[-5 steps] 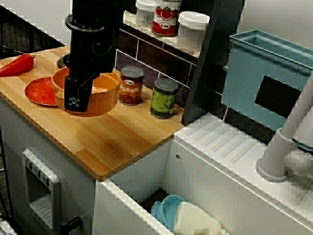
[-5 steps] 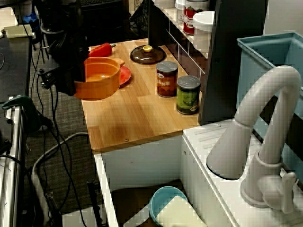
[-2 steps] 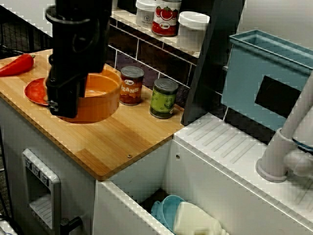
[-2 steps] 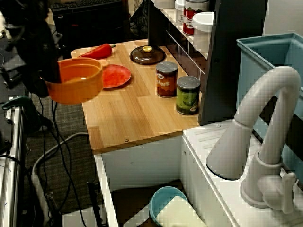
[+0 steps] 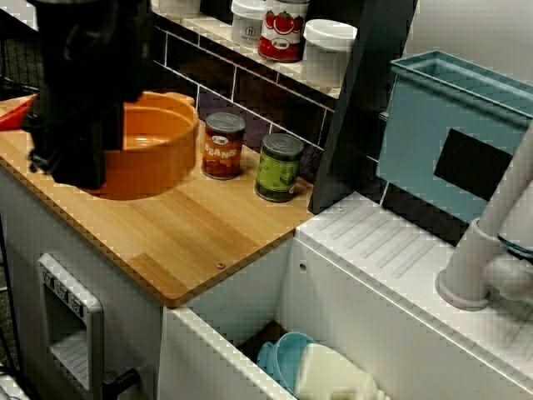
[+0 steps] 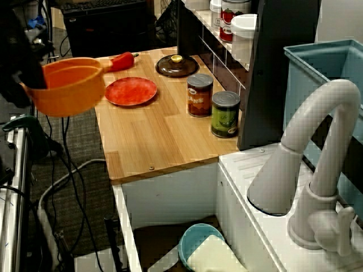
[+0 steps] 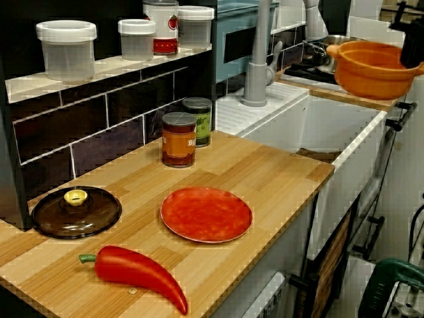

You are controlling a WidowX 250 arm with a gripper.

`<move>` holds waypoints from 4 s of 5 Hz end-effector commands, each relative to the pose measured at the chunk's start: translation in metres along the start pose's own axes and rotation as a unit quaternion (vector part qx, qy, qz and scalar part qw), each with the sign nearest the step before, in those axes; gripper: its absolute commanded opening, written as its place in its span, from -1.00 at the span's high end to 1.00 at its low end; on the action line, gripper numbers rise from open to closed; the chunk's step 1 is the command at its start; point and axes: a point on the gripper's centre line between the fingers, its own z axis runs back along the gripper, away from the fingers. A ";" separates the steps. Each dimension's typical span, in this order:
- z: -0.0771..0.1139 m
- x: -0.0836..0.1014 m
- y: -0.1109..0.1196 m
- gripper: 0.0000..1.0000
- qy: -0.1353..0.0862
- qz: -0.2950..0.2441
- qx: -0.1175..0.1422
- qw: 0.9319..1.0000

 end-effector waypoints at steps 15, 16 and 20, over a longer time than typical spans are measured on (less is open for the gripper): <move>0.057 0.044 0.059 1.00 -0.015 0.031 -0.112 0.993; 0.055 0.049 0.052 1.00 -0.006 0.026 -0.115 0.993; 0.053 0.067 0.043 1.00 -0.006 0.026 -0.143 0.989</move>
